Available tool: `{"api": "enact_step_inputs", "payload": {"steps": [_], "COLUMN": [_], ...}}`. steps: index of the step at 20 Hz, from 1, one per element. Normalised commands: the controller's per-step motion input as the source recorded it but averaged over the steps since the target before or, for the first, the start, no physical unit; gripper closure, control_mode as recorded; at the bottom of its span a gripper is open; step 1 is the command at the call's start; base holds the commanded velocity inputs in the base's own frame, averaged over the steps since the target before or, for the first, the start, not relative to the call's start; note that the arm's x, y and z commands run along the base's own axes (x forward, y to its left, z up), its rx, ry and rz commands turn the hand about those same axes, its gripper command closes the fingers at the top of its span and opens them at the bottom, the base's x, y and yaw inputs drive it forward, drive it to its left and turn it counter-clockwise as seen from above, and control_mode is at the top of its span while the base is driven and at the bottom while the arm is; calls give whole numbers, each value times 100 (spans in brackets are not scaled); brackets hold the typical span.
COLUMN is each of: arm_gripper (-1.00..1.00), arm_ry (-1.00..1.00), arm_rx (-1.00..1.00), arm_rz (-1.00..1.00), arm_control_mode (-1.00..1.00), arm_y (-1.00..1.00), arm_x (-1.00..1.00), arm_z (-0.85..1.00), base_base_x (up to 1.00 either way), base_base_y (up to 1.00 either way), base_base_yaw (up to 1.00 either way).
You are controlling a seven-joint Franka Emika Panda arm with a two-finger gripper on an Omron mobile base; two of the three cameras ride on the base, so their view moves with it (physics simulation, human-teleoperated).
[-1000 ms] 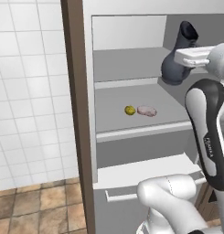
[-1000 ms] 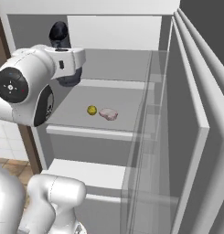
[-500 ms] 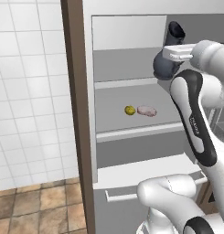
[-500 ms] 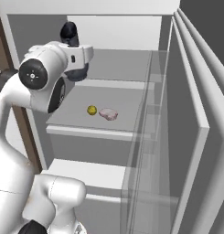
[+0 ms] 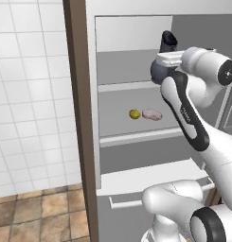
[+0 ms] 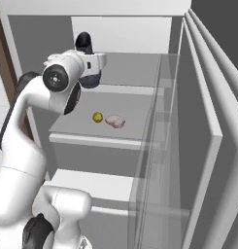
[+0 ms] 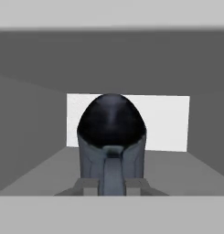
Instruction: Move the pork chop and lemon from the top shelf to the second highest shelf to make space. Then, place the pitcher from the counter on the cleared top shelf.
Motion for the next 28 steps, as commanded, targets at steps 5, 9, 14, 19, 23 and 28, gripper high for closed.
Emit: {"api": "enact_step_inputs", "payload": {"steps": [5, 9, 14, 19, 23, 28], "arm_gripper": [100, 100, 100, 100, 100, -100], "arm_ry": [0, 0, 0, 0, 0, 0], "arm_rx": [-1, 0, 0, 0, 0, -1], "arm_rz": [0, 0, 0, 0, 0, 0], "arm_control_mode": [-100, -100, -100, -100, -100, -100], "arm_y": [0, 0, 0, 0, 0, 0], "arm_x": [72, 73, 71, 51, 56, 53], "arm_z": [-22, -9, 0, -3, -14, -26], "base_base_x": [0, 0, 0, 0, 0, 0], "base_base_y": [0, 0, 0, 0, 0, 0], "base_base_yaw": [0, 0, 0, 0, 0, 0]}}
